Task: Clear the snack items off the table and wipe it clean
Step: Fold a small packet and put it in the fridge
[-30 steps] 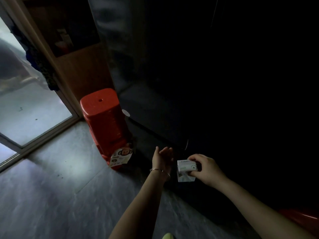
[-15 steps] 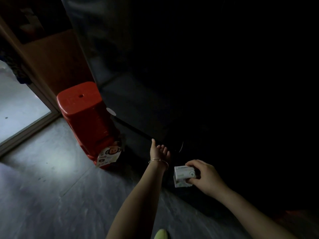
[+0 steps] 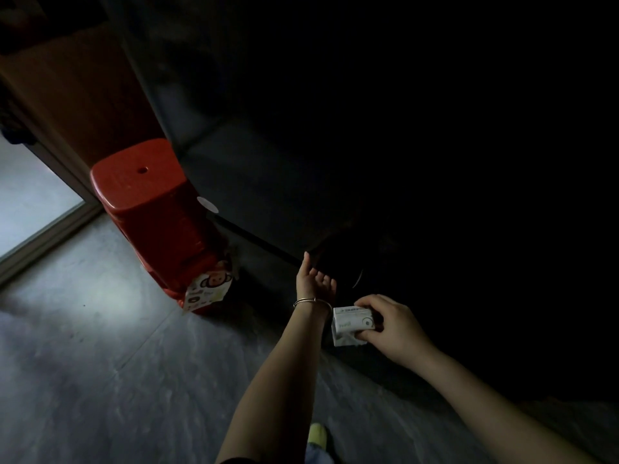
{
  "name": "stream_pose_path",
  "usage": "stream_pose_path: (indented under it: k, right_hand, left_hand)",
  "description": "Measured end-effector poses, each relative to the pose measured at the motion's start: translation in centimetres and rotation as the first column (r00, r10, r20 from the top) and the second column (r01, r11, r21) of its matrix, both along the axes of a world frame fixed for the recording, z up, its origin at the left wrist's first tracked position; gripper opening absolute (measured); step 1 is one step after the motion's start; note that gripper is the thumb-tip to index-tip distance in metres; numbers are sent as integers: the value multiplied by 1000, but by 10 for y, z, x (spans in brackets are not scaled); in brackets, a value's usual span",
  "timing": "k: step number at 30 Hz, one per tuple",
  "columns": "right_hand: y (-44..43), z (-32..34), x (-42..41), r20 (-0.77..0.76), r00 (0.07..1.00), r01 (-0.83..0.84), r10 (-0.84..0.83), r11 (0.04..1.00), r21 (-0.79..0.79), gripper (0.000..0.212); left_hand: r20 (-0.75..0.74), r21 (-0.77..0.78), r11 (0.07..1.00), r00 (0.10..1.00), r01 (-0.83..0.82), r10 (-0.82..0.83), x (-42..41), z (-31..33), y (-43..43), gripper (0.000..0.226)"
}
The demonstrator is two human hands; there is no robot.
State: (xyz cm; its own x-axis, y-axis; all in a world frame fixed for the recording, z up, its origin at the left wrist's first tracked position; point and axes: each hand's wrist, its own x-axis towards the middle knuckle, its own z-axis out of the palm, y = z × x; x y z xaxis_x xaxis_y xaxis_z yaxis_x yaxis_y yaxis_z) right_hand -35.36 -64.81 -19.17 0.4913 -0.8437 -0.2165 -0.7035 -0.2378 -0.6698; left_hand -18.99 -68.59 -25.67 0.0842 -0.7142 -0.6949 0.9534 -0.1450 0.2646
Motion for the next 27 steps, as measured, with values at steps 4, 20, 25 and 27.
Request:
stream_pose_path:
  k: [4, 20, 25, 27]
  right_hand:
    - [1, 1, -3, -12, 1000, 12, -12, 1000, -2, 44]
    - [43, 2, -6, -49, 999, -5, 5, 1000, -5, 48]
    - [61, 4, 12, -30, 996, -85, 85, 996, 19, 50]
    - [72, 7, 21, -8, 992, -125, 126, 991, 41, 49]
  left_hand:
    - [65, 0, 1000, 998, -16, 16, -4, 6, 5, 57]
    - [223, 124, 980, 967, -157, 127, 7, 13, 68, 41]
    - [328, 139, 966, 931, -217, 162, 36, 10, 116, 43]
    - [406, 105, 949, 884, -296, 231, 46, 11, 137, 51]
